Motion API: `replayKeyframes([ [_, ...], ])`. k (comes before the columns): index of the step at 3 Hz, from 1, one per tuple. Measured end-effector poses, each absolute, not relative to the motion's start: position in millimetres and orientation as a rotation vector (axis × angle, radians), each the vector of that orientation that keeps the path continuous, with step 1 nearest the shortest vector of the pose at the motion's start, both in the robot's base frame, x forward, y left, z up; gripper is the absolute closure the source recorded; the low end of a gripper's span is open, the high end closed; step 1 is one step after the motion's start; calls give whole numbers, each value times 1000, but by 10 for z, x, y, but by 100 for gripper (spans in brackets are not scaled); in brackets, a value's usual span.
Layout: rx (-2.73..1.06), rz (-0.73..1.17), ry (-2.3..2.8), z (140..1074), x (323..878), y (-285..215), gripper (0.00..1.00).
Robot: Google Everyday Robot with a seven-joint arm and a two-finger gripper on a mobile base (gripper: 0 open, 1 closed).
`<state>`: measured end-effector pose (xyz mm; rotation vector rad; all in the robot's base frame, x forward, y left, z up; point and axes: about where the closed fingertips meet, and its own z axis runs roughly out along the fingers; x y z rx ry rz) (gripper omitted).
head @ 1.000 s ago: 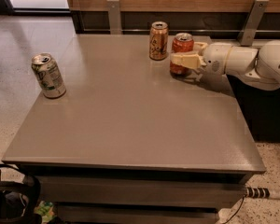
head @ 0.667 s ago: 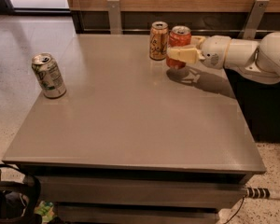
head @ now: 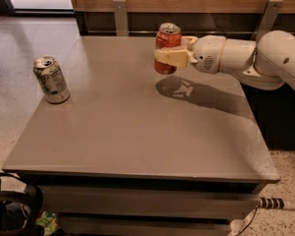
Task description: Move coke can near 7up can
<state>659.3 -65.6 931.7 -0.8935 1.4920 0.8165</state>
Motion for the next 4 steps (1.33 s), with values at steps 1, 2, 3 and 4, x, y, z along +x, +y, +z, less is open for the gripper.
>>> replayKeyframes([
  [1, -900, 843, 1492, 9306, 6337, -216, 100],
  [2, -909, 859, 1481, 9269, 6025, 270, 100],
  [3, -955, 875, 1429, 9311, 5828, 624, 100],
  [4, -965, 880, 1417, 9330, 5790, 695, 100],
])
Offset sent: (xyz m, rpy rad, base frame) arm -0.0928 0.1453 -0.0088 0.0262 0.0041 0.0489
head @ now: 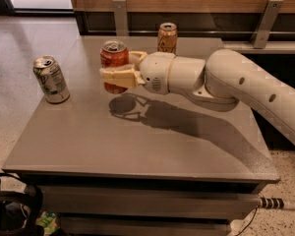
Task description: Move coke can near 7up can
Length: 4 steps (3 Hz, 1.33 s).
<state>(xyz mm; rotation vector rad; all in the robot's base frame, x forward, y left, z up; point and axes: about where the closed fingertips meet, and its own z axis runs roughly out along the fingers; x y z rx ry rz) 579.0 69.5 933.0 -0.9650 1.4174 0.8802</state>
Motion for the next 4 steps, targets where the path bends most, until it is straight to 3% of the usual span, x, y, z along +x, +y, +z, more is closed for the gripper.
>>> replayKeyframes([
  [4, -1034, 920, 1401, 9064, 5489, 1579, 100],
])
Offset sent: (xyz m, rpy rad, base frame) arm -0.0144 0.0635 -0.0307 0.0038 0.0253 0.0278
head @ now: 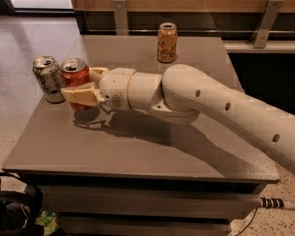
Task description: Move coke can near 7up can
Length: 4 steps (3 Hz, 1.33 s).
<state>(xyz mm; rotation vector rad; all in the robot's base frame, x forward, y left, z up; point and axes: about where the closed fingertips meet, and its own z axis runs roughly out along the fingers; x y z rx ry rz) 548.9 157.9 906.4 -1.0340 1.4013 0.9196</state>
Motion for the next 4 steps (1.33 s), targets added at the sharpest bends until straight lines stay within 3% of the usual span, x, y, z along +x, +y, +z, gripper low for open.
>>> replayKeyframes([
  [2, -1113, 843, 1483, 8793, 5452, 1940, 100],
  [3, -1113, 837, 1510, 8614, 5464, 2030, 92],
  [4, -1113, 837, 1510, 8616, 5464, 2030, 69],
])
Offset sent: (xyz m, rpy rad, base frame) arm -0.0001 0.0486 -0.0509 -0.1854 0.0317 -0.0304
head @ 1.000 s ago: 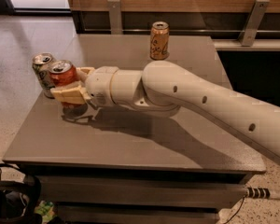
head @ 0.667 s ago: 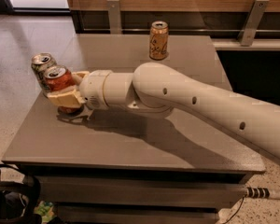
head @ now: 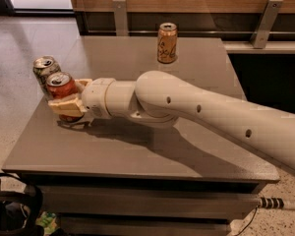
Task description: Move coke can near 7up can
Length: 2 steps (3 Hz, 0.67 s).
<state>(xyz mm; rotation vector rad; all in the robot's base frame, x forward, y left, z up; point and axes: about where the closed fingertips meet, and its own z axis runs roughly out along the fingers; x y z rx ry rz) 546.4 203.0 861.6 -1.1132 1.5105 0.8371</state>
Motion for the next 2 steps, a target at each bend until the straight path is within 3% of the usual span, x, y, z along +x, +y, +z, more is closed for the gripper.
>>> replayKeyframes([
  [2, -1113, 837, 1510, 8627, 5463, 2031, 22],
])
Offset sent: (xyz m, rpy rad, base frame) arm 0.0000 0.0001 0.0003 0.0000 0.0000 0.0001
